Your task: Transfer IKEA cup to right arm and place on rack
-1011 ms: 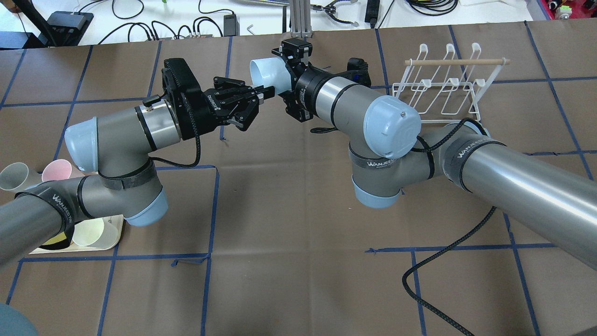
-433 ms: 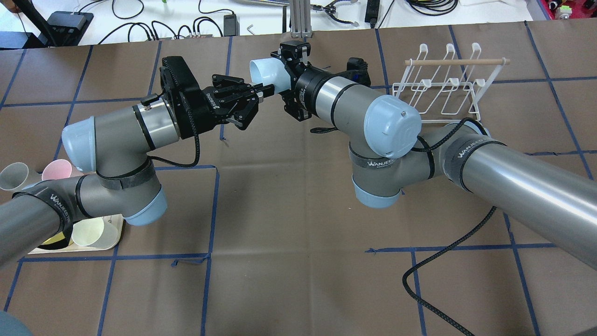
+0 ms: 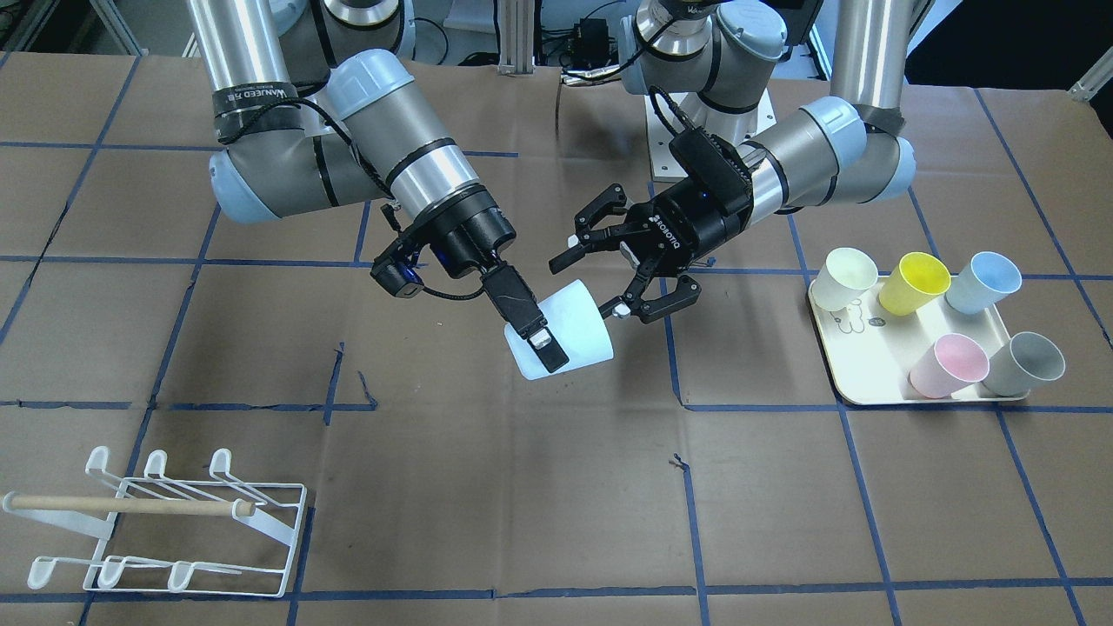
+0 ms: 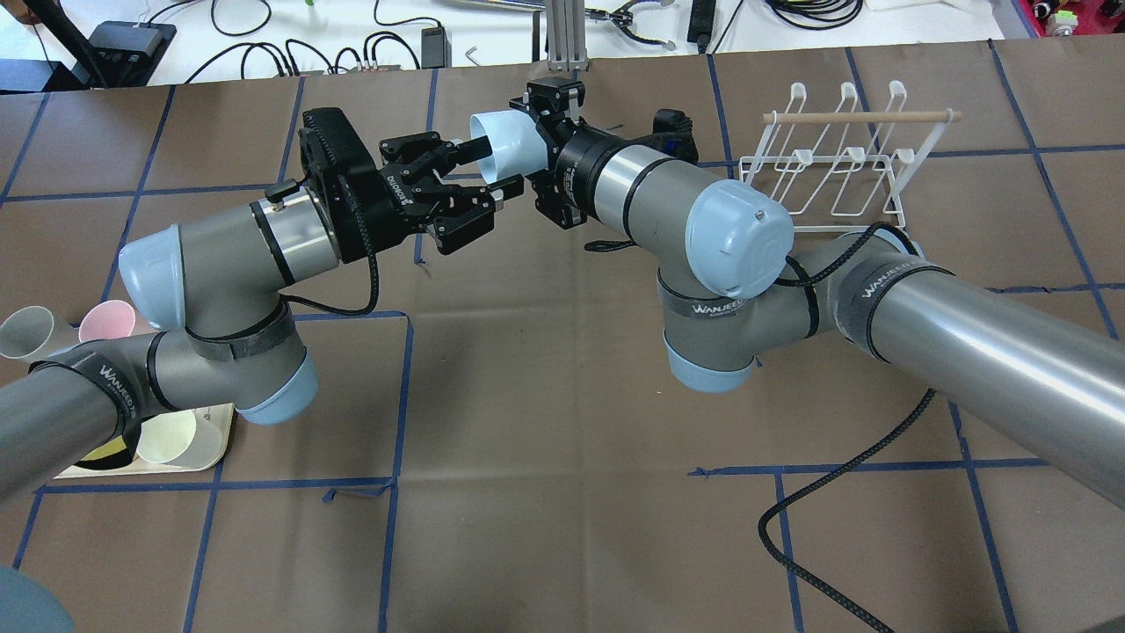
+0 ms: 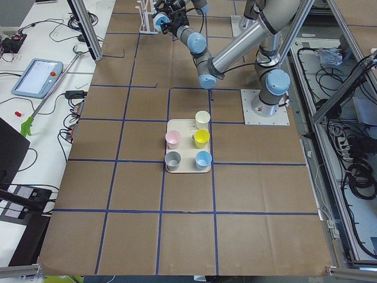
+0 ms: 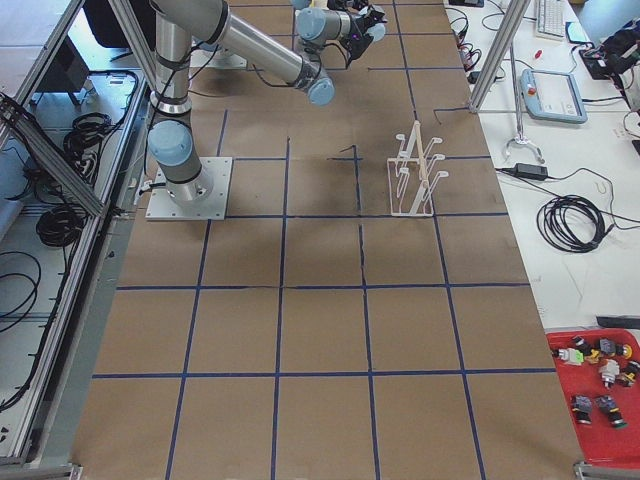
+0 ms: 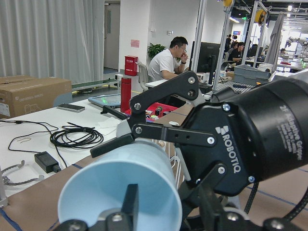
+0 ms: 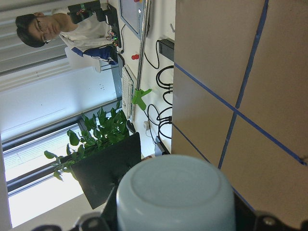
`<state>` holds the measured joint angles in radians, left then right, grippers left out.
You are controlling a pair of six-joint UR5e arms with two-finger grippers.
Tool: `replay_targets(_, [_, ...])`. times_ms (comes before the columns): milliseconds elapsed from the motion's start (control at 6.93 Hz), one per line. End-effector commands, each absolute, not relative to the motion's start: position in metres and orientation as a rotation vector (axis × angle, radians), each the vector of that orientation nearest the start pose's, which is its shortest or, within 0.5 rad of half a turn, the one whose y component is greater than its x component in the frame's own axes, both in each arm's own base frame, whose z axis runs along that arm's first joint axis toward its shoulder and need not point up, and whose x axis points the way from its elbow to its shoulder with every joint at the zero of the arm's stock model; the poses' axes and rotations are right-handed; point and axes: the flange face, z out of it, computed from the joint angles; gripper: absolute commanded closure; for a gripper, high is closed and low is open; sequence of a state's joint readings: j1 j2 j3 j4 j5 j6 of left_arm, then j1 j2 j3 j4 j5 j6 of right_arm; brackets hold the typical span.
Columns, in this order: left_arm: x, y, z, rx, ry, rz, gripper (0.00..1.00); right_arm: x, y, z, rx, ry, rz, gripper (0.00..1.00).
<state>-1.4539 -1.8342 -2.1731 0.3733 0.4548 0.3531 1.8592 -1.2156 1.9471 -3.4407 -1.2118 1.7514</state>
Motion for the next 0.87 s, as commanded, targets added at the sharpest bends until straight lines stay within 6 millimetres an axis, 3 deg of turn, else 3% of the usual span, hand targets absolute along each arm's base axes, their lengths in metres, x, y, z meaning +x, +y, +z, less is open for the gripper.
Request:
replay_targets(0, [-0.165, -0.475, 0.343, -0.917, -1.805, 1.387, 0.02, 0.322, -0.495, 0.35, 1.15, 1.626, -0.357, 0.54])
replay_targets(144, [-0.158, -0.477, 0.345, -0.902, -1.818, 1.397, 0.01, 0.322, -0.495, 0.35, 1.147, 1.628, -0.359, 0.55])
replay_targets(433, [-0.087, -0.493, 0.349, -0.773, -1.944, 1.498, 0.01, 0.32, -0.5, 0.347, 1.154, 1.628, -0.36, 0.6])
replay_targets(577, [-0.063, -0.498, 0.347, -0.723, -1.988, 1.523, 0.01, 0.31, -0.505, 0.348, 1.164, 1.623, -0.382, 0.66])
replay_targets(722, [-0.053, -0.503, 0.343, -0.674, -2.08, 1.552, 0.01, 0.292, -0.516, 0.352, 1.143, 1.641, -0.45, 0.7])
